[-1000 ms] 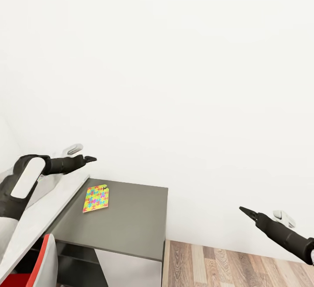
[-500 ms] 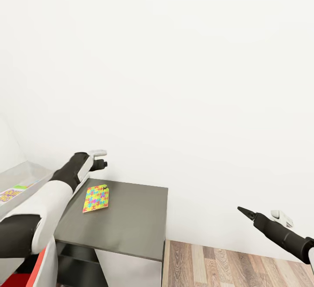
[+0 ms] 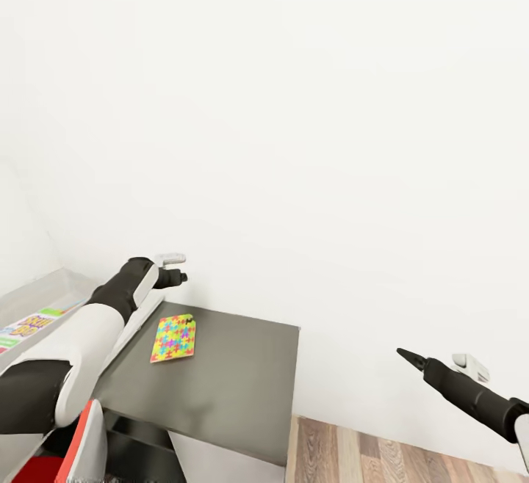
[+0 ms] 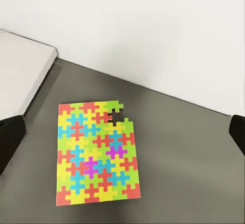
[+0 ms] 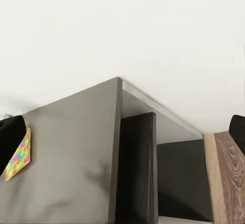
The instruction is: Put all the toys in the child's room - the three board games (two on the bed and one on the table), the two jigsaw puzzles on the table, and the tennis ball on the table - inside the toy box on the table in the child's room.
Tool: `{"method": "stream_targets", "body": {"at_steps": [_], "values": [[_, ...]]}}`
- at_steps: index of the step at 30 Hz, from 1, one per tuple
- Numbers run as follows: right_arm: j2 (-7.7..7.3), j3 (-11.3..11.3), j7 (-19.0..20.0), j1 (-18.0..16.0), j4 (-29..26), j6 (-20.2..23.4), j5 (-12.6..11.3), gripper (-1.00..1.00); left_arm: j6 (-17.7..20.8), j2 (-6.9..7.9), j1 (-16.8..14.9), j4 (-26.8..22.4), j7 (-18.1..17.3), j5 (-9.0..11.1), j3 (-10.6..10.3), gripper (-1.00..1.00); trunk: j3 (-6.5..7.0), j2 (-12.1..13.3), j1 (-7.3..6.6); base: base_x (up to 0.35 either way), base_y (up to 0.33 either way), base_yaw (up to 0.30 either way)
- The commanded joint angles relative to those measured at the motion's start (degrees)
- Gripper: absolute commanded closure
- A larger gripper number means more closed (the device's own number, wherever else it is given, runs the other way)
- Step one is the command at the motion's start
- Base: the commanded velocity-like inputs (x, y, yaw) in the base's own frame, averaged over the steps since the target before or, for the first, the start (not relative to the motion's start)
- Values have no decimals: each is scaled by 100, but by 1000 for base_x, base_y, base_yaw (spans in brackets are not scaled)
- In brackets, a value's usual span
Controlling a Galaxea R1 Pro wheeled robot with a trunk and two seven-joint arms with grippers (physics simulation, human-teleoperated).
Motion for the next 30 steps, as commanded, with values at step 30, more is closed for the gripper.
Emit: {"method": "stream_targets", "body": {"at_steps": [30], "values": [[-14,16,118,-6,48,48,13,-100,-28,-41,-2,381,33,8,-94,-100,-28,-14,4,107,26,24]]}}
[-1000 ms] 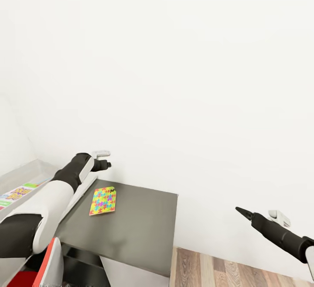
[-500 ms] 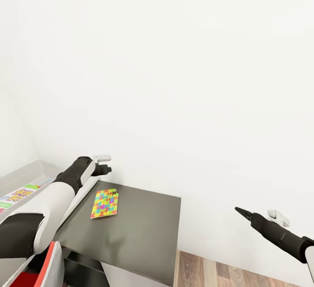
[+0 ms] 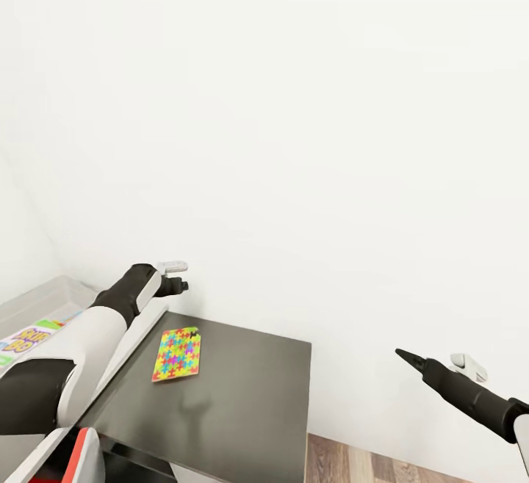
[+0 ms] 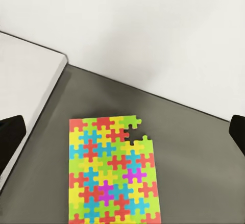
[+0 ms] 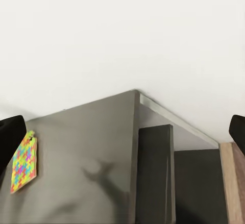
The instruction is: Put all the toys in the child's room - the three board games (two on the bed and one on the table), the two jigsaw puzzles on the table, and the tennis ball on the table - inside the toy box on the table in the child's room.
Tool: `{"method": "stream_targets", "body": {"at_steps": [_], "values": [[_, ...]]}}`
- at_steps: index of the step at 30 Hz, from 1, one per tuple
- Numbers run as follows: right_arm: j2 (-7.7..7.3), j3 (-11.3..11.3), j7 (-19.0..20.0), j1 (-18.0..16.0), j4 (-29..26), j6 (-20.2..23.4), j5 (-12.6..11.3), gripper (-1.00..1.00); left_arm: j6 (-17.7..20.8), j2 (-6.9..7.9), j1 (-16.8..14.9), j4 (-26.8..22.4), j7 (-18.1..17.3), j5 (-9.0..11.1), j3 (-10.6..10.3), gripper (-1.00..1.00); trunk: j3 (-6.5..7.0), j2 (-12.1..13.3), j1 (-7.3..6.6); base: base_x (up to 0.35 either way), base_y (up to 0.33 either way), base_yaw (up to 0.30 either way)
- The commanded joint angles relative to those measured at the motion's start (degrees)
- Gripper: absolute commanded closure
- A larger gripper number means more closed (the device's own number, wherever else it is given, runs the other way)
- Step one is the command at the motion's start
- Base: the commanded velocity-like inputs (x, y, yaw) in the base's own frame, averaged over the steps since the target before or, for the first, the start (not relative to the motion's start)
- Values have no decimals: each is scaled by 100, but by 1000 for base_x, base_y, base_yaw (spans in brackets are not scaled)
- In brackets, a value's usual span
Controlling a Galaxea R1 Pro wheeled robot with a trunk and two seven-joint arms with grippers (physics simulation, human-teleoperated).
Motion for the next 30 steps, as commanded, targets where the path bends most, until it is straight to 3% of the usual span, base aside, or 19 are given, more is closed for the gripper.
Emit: {"method": "stream_targets", "body": {"at_steps": [1,30], "values": [[1,-9,50,-7,-3,28,39,-100,25,4,-4,-6,41,61,-45,-100,-14,-14,5,54,96,0],[-8,-16,59,-7,-3,28,36,-100,72,-115,-4,-1,37,60,-52,-100,-22,-14,5,3,28,51]]}}
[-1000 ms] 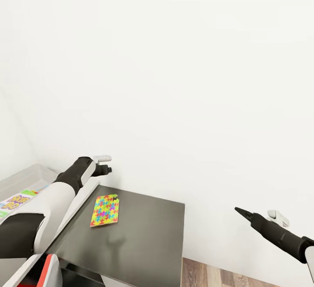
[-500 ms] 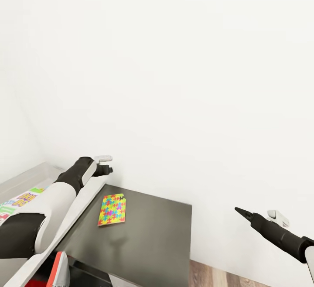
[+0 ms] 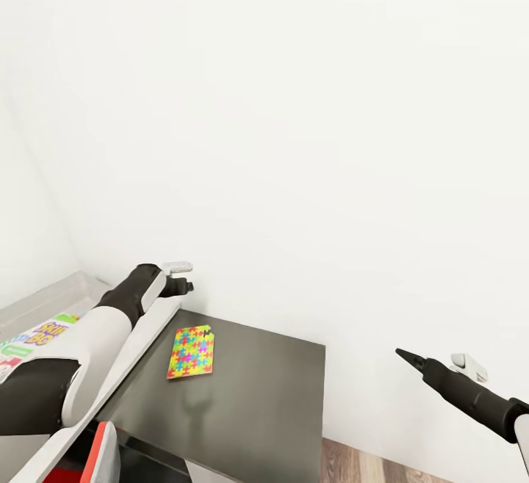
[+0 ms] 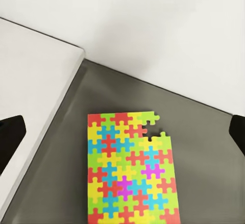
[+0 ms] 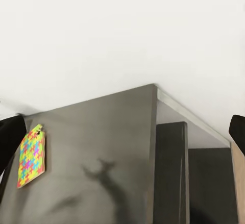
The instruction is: Put all the toys in the child's room - the three board games (two on the bed and one on the table), the two jigsaw puzzles on the table, and the tennis ball on the table - inside the toy box on the table in the child's room.
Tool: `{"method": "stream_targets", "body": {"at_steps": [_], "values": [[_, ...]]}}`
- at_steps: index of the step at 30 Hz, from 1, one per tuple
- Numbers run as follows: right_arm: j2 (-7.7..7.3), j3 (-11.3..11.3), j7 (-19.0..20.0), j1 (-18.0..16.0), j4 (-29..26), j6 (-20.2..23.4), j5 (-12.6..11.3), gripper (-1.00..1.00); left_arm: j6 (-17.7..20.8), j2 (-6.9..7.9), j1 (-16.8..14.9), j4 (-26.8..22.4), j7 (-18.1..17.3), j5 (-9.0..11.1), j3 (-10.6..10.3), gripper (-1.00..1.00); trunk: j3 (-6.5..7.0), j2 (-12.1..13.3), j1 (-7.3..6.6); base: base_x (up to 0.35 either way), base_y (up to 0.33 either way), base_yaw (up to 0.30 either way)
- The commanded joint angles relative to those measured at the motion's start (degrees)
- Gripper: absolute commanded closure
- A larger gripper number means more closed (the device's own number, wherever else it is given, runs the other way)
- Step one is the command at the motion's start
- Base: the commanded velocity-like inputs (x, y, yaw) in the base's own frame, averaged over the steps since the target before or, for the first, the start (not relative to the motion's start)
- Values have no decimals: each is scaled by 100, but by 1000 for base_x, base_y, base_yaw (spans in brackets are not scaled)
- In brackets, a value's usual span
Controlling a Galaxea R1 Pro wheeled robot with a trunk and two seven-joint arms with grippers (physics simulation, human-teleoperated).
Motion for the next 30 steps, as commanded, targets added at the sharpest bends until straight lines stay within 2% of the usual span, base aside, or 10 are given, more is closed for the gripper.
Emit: {"method": "stream_targets", "body": {"at_steps": [1,5,9,13,16,18,22,30], "values": [[1,-10,50,-7,-2,28,38,-100,26,4,-4,-9,40,59,-46,-100,-19,-14,4,0,0,0],[-9,-11,62,-7,0,37,6,-100,29,-1,-4,-9,40,62,-43,-100,-51,-14,4,0,0,0],[-101,-5,243,-7,-1,44,-12,-100,35,-2,-4,-9,40,63,-42,-100,-87,-14,4,0,0,0],[-162,-35,954,7,3,48,-1,-100,38,0,-4,-9,40,65,-44,-100,-125,-14,4,0,0,0],[-327,-54,1579,33,7,40,41,-100,33,-1,-4,-9,40,64,-46,-100,-153,-14,4,0,0,0],[-397,-59,1742,42,11,36,42,-100,31,-2,-4,-9,40,64,-46,-100,-172,-14,4,0,0,0],[-461,-63,1886,52,15,29,42,-100,13,-2,-4,-9,40,64,-40,-100,-210,-14,4,0,0,0],[-474,-64,1904,54,30,14,42,-100,-19,-2,-4,-9,6,68,-38,-100,-285,-14,4,0,0,0]]}}
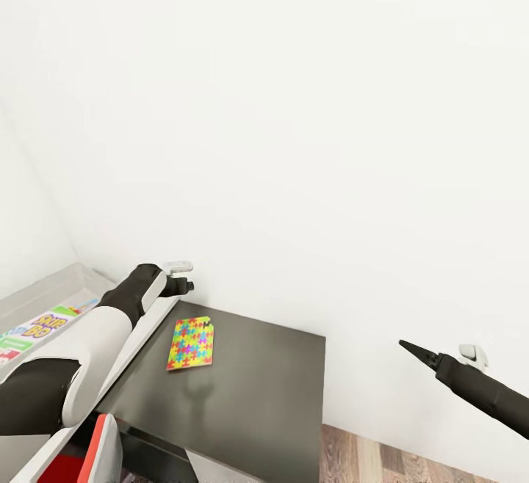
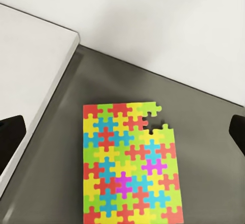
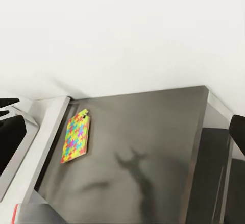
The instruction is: Put all the toys in the child's room - the three board games (two on the bed and one on the table), the two jigsaw puzzles on the table, and the tennis ball on the table - inside the toy box on the table in the child's room.
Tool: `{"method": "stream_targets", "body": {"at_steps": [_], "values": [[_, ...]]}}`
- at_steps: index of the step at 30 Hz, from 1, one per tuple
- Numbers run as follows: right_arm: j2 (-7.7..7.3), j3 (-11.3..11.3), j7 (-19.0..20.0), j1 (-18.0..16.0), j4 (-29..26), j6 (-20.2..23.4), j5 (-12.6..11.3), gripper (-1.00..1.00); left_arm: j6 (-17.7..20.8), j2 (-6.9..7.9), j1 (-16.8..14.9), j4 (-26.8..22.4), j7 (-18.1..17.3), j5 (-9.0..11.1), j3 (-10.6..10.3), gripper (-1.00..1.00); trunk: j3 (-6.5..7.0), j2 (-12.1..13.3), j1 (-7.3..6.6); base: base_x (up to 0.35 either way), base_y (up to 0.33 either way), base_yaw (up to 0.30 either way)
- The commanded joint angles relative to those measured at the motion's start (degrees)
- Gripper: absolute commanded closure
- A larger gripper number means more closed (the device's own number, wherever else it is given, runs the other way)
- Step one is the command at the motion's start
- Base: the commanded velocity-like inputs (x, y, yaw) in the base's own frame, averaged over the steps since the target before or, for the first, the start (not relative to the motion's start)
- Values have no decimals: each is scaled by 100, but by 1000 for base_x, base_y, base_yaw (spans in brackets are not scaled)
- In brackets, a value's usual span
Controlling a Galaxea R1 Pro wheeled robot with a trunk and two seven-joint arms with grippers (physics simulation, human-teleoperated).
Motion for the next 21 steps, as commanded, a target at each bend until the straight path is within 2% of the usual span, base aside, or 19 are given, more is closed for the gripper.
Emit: {"method": "stream_targets", "body": {"at_steps": [1,18,21], "values": [[0,-8,27,-7,-1,27,12,-100,23,6,-4,-9,33,61,-45,-100,-23,-14,3,0,0,0],[6,-8,44,-7,1,24,26,-100,16,6,3,-9,-25,91,-38,-100,-183,-14,3,0,0,0],[7,-8,45,-7,0,24,28,-100,23,11,2,-9,-283,95,-38,-100,-211,-14,3,0,0,0]]}}
